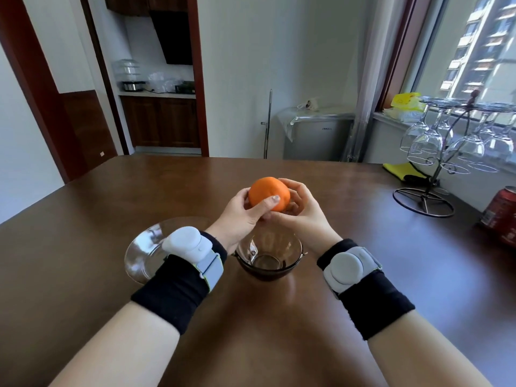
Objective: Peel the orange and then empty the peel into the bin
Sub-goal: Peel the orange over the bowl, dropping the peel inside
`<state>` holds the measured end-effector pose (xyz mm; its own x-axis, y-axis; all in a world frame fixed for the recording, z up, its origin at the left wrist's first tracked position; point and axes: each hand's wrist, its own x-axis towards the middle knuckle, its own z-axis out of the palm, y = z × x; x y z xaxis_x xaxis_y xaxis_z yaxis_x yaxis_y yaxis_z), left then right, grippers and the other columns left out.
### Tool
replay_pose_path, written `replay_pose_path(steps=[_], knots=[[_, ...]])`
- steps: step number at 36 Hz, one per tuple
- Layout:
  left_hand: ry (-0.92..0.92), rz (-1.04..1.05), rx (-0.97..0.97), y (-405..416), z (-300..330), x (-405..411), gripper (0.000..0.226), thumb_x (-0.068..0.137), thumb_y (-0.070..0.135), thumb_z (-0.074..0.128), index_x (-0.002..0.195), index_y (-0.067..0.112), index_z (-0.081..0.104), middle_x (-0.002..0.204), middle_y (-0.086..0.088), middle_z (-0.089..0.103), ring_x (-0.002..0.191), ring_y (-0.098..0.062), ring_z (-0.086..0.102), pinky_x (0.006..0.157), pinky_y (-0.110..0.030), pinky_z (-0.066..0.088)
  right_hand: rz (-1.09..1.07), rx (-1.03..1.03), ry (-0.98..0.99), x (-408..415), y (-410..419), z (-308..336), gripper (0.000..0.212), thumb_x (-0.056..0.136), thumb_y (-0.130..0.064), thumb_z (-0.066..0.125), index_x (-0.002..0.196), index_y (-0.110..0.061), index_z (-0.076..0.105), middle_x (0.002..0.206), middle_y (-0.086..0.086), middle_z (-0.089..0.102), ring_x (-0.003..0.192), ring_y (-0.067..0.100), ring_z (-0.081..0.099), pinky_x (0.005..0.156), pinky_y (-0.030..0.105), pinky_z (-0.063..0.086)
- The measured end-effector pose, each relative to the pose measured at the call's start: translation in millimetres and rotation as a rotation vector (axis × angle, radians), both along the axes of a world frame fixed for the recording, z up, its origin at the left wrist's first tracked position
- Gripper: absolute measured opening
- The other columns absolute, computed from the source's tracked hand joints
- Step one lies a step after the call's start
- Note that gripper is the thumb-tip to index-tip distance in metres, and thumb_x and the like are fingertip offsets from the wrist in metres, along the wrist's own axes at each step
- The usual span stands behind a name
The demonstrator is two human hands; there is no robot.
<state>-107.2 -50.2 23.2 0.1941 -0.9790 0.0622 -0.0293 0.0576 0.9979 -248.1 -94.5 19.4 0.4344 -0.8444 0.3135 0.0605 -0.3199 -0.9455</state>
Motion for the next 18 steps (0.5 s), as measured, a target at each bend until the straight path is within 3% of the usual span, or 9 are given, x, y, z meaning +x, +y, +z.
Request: replay_pose_path(steps=[2,4,6,10,13,16,18], knots=[[0.067,0.009,0.009,-2.8,-1.7,0.2,0.055,0.084,0.044,0.064,0.126,0.012,0.047,0.107,-0.010,0.063,0.090,-0.018,0.065,0.080,-0.030,0.055,0.017,0.038,-0.071,-1.1,-3.0,-1.6,0.052,0.073,-0.011,0.078,0.119,-0.023,0.057,0.119,0.007,0.063,0.094,0.021,0.066,0.083,0.040,0.058],[0.120,0.012,0.033,-3.8,-1.2,-1.9,0.037,0.095,0.037,0.049,0.121,0.010,0.047,0.090,-0.008,0.058,0.071,-0.015,0.057,0.067,-0.027,0.046,-0.022,0.023,-0.108,-1.5,-4.6,-1.7,0.041,0.078,-0.013,0.074,0.117,-0.015,0.062,0.115,0.010,0.066,0.087,0.017,0.067,0.078,0.035,0.059],[0.139,0.021,0.052,-6.8,-1.9,-2.3,0.033,0.097,0.035,0.044,0.119,0.010,0.046,0.087,-0.007,0.053,0.067,-0.014,0.051,0.064,-0.026,0.042,-0.079,-0.015,-0.114,1.1,-6.4,-1.8,0.034,0.078,-0.012,0.075,0.111,-0.011,0.066,0.105,0.012,0.069,0.070,0.011,0.065,0.067,0.026,0.057],[0.038,0.061,0.006,-14.1,-6.1,1.4,0.057,0.084,0.050,0.059,0.128,0.016,0.045,0.102,-0.007,0.058,0.080,-0.016,0.057,0.069,-0.025,0.045,-0.119,-0.004,-0.176,8.3,-10.6,-6.2,0.028,0.077,-0.006,0.074,0.104,-0.003,0.067,0.080,0.011,0.068,0.054,0.009,0.060,0.059,0.020,0.056],[-0.075,0.079,-0.050,-18.8,-8.6,4.1,0.053,0.089,0.047,0.059,0.132,0.021,0.042,0.113,-0.001,0.056,0.096,-0.016,0.058,0.074,-0.026,0.049,-0.135,-0.011,-0.205,12.3,-13.9,-11.7,0.025,0.078,-0.007,0.073,0.102,-0.002,0.068,0.072,0.009,0.067,0.056,0.013,0.063,0.060,0.022,0.057],[-0.157,0.125,-0.081,-22.6,-10.3,6.6,0.049,0.088,0.050,0.058,0.130,0.028,0.043,0.113,0.009,0.055,0.108,-0.016,0.057,0.091,-0.036,0.052,-0.152,-0.017,-0.223,16.1,-15.1,-14.6,0.023,0.080,-0.008,0.072,0.101,0.001,0.068,0.070,0.011,0.067,0.057,0.014,0.064,0.060,0.022,0.057],[-0.201,0.160,-0.097,-23.4,-11.4,6.6,0.048,0.086,0.053,0.060,0.126,0.031,0.047,0.111,0.013,0.056,0.107,-0.016,0.057,0.095,-0.043,0.051,-0.169,-0.039,-0.200,16.8,-14.7,-15.9,0.023,0.081,-0.008,0.071,0.101,0.002,0.068,0.069,0.013,0.067,0.057,0.014,0.065,0.061,0.024,0.058]])
